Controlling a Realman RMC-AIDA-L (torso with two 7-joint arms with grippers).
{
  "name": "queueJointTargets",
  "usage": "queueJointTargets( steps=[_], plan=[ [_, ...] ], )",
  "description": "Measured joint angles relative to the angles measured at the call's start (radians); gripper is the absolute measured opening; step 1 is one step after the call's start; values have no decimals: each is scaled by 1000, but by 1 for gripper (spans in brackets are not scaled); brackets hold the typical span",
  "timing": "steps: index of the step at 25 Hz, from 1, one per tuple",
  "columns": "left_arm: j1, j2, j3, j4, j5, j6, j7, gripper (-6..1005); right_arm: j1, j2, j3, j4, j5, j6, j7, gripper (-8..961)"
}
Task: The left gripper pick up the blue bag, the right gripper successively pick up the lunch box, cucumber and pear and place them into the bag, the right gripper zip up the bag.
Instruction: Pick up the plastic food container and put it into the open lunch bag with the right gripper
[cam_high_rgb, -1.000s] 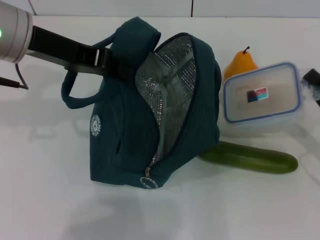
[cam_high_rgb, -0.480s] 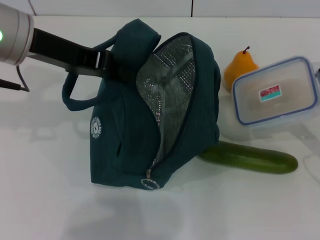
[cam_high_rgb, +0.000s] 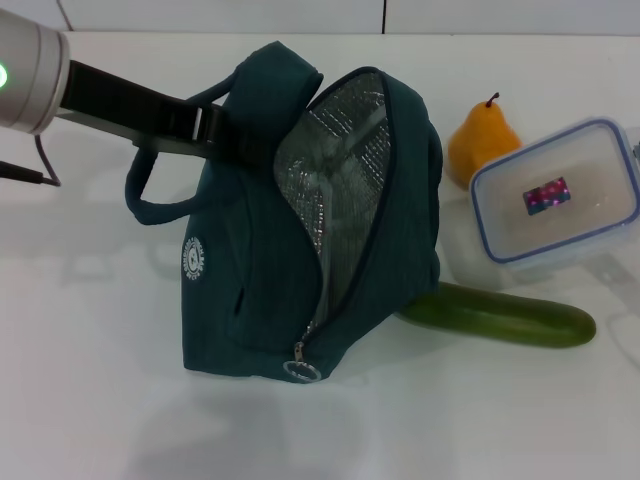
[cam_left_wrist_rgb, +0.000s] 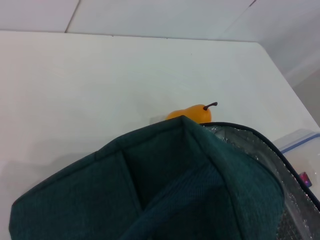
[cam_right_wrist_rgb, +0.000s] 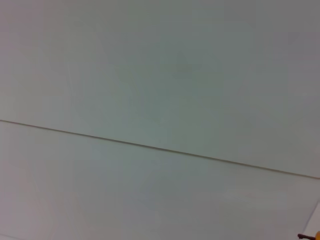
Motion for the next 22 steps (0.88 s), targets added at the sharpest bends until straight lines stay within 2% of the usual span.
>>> queueJointTargets(
  steps=[22],
  plan=[
    [1,0,2,-1,0,0,4,55,-5,-2,0,11,15,11,-5,95]
  ],
)
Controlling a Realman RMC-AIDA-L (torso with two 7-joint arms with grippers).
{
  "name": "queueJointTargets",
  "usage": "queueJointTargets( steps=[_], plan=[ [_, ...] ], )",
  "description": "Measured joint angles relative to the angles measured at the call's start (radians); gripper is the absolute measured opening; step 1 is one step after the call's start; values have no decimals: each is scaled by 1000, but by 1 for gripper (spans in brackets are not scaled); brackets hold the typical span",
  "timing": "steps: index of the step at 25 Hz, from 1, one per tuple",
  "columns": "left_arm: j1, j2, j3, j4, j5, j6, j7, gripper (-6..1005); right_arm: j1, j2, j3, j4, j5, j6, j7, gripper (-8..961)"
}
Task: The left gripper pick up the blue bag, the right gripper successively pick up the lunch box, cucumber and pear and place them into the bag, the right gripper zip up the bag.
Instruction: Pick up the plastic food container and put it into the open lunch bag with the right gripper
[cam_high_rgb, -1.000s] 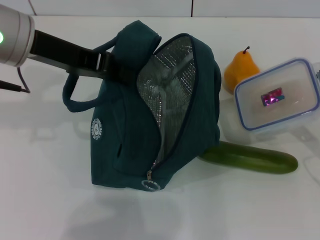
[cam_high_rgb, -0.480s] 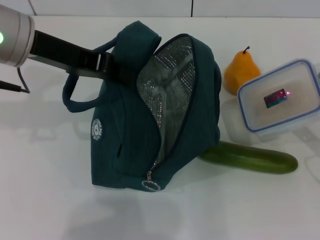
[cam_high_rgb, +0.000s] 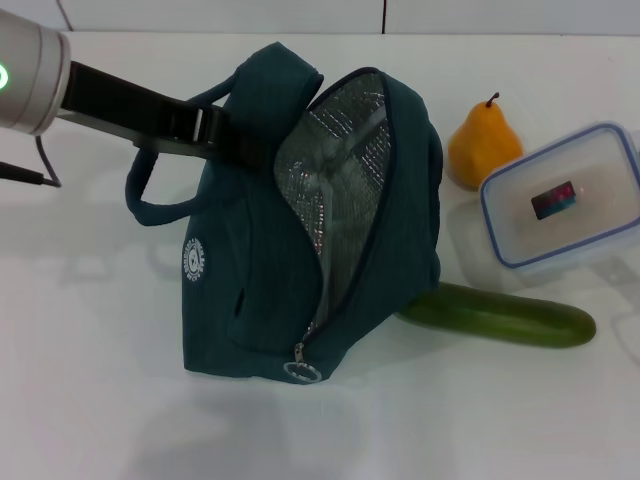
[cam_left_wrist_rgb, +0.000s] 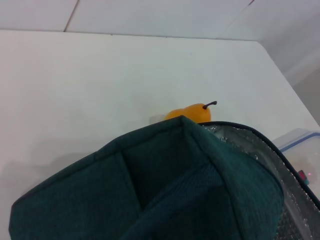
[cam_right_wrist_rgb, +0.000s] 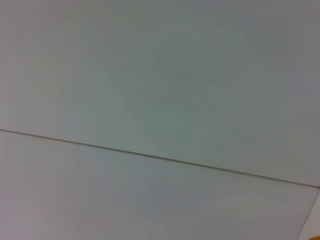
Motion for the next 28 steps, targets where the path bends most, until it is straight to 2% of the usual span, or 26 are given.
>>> queueJointTargets(
  steps=[15,28],
  plan=[
    [-6,-1,0,-14,-2,0,9,55,-2,1,12,14,51,-57,42,95],
    [-13,0,0,-14,-35,0,9,55,25,8,12,61,138,-153,87,94]
  ],
)
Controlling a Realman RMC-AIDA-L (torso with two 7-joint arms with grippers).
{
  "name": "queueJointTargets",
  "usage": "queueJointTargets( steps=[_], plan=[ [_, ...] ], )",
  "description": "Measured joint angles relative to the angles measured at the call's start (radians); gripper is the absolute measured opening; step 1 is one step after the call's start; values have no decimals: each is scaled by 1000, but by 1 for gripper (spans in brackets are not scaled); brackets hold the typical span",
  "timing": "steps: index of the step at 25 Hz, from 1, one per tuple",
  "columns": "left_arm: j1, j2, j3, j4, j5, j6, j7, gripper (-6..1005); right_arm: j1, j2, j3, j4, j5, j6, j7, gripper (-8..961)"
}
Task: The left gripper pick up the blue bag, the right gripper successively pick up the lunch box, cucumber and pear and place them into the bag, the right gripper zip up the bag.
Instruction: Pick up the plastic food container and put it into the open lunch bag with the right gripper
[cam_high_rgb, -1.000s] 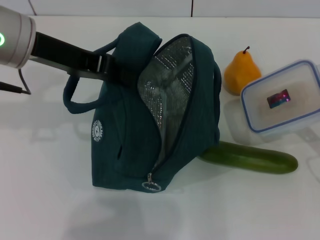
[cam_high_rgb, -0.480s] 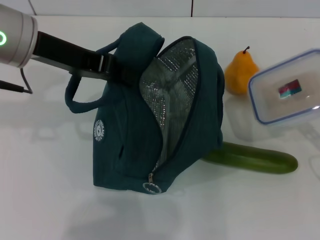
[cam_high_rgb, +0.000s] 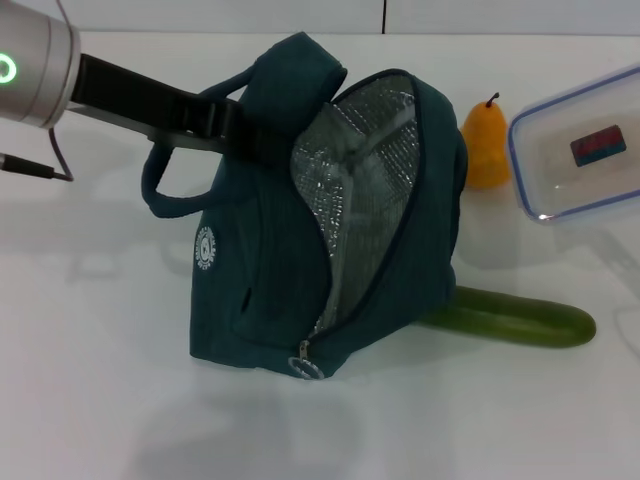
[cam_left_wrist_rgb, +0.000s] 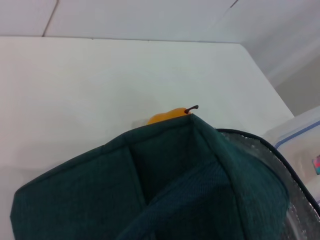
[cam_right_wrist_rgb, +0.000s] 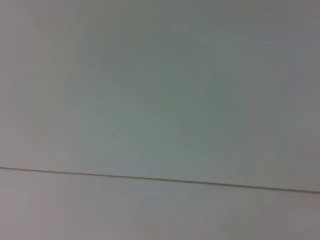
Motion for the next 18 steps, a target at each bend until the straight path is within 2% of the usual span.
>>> queueJointTargets(
  steps=[11,18],
  plan=[
    [-13,0,1,-9,-1,-2,0,55,23,5,0,2,37,-40,25,94],
    [-20,-1,7,-11,-2,-3,0,55,72,15,-4,5,62,-99,41,94]
  ],
)
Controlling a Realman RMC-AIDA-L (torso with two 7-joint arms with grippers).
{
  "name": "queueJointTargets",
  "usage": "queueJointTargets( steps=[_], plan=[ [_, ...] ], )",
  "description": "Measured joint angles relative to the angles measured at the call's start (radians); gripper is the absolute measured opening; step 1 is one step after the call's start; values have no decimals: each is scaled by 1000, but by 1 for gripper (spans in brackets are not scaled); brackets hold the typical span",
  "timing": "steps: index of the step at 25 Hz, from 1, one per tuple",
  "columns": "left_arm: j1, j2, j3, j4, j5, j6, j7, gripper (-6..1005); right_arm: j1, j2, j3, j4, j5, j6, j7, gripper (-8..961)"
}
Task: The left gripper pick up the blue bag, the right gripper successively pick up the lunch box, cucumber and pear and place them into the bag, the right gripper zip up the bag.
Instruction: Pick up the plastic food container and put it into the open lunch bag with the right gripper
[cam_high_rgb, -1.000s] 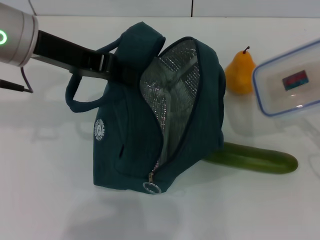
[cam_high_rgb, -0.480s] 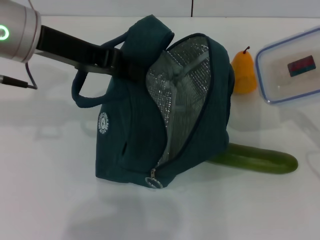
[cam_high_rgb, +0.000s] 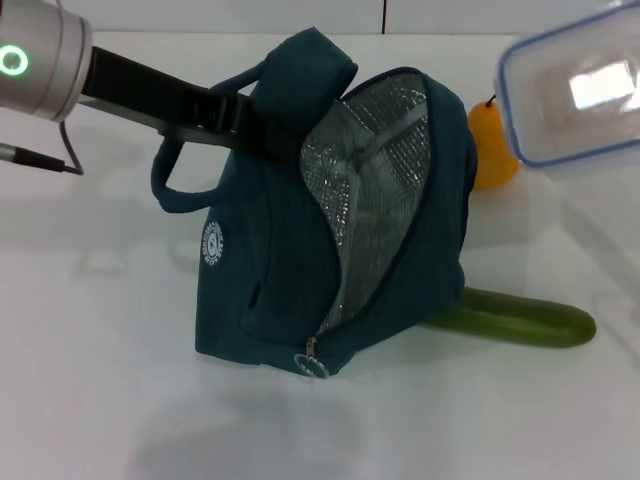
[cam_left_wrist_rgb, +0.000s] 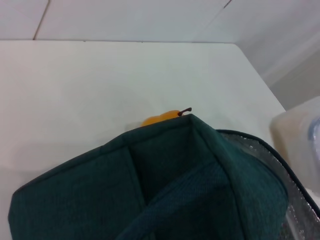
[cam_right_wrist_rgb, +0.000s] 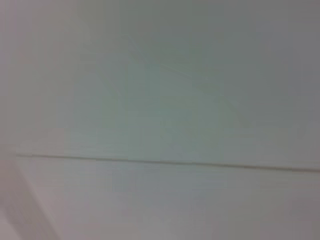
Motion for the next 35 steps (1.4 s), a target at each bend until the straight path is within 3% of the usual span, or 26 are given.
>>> queueJointTargets(
  steps=[8,17,27,35],
  plan=[
    [-25,-2,10,-47,-2,-3,1,55,122,0,-4,46,-2,-71,3,93],
    [-44,-2,33,-53,-2,-18,3,55,232,0,-28,64,-18,-42,-20,94],
    [-46,-2,31,-71,-12,-44,25,55,251,0,-192,55,-24,108,-59,93],
    [-67,-2,30,-96,-17,-49,37,55,255,0,-266,29,-24,193,-76,94]
  ],
)
